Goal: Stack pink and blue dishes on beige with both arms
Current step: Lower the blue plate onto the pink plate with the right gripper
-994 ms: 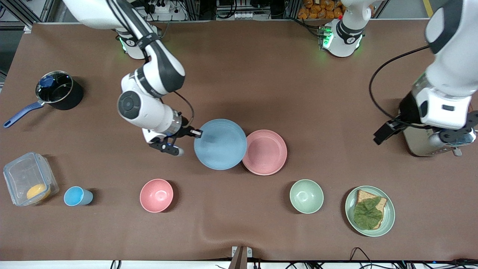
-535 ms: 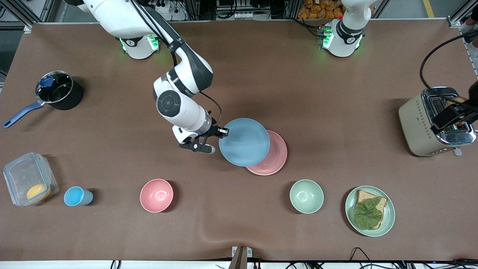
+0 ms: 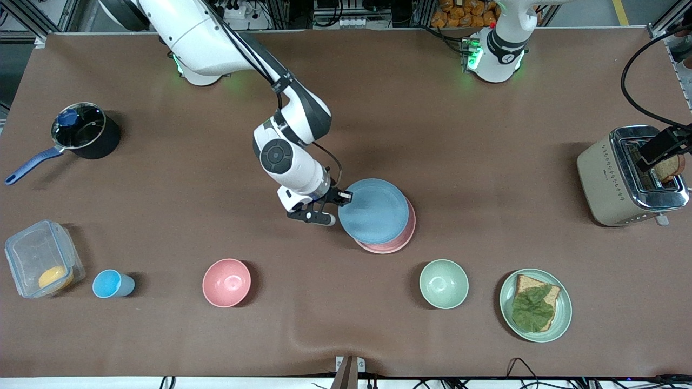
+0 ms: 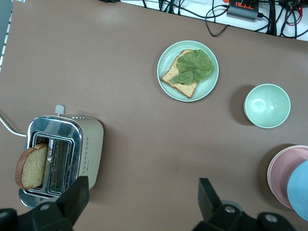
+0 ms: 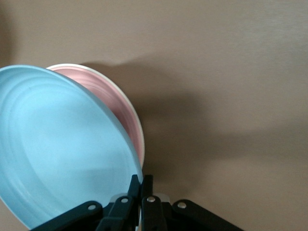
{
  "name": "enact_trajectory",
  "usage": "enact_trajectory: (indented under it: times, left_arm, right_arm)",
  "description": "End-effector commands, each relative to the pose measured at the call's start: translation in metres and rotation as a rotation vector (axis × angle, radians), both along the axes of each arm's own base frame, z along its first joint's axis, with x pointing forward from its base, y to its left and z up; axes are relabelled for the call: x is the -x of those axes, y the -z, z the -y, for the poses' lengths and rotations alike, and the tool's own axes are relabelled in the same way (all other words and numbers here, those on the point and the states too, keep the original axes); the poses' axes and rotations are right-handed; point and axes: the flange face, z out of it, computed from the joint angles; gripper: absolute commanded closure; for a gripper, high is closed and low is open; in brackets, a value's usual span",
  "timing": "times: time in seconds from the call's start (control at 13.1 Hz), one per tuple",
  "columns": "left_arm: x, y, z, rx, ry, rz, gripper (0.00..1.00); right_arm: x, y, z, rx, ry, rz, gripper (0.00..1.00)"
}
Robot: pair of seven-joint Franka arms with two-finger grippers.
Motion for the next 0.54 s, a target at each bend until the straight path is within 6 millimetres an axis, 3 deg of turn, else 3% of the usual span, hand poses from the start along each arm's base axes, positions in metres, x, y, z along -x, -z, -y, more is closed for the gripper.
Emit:
enact_trajectory:
  times: [0.0, 0.08, 0.15, 0.23, 0.31, 0.46]
  left_arm:
    - [0.0062, -0.0035, 0.0007, 0.018, 0.014, -0.007, 0.00]
    - [0.0089, -0.0054, 0.0034, 0.020, 0.017, -0.007, 0.00]
    - [0.0098, -0.0044, 0.0056, 0.034, 0.018, -0.016, 0.00]
    - [0.0095, -0.0026, 0.0071, 0.040, 0.021, -0.021, 0.00]
    - [0.0089, -0.0010, 0.0071, 0.041, 0.018, -0.024, 0.00]
    - [0.0091, -0.0008, 0.0069, 0.039, 0.021, -0.026, 0.00]
  right_arm:
    - [-0.0099, -0.0047, -0.0168, -0.013, 0.012, 0.032, 1.00]
    - [-0.0092, -0.0040, -0.0225, -0.017, 0.004, 0.036, 1.00]
    - [-0.0090, -0.0040, -0.0251, -0.017, 0.001, 0.039, 0.92]
    - [-0.0087, -0.0033, -0.0250, -0.016, 0.002, 0.038, 0.38]
    - [-0.0071, -0.0030, -0.0244, -0.004, -0.009, 0.045, 0.00]
    - [-0.0089, -0.0086, -0.0229, 0.004, -0.020, 0.058, 0.00]
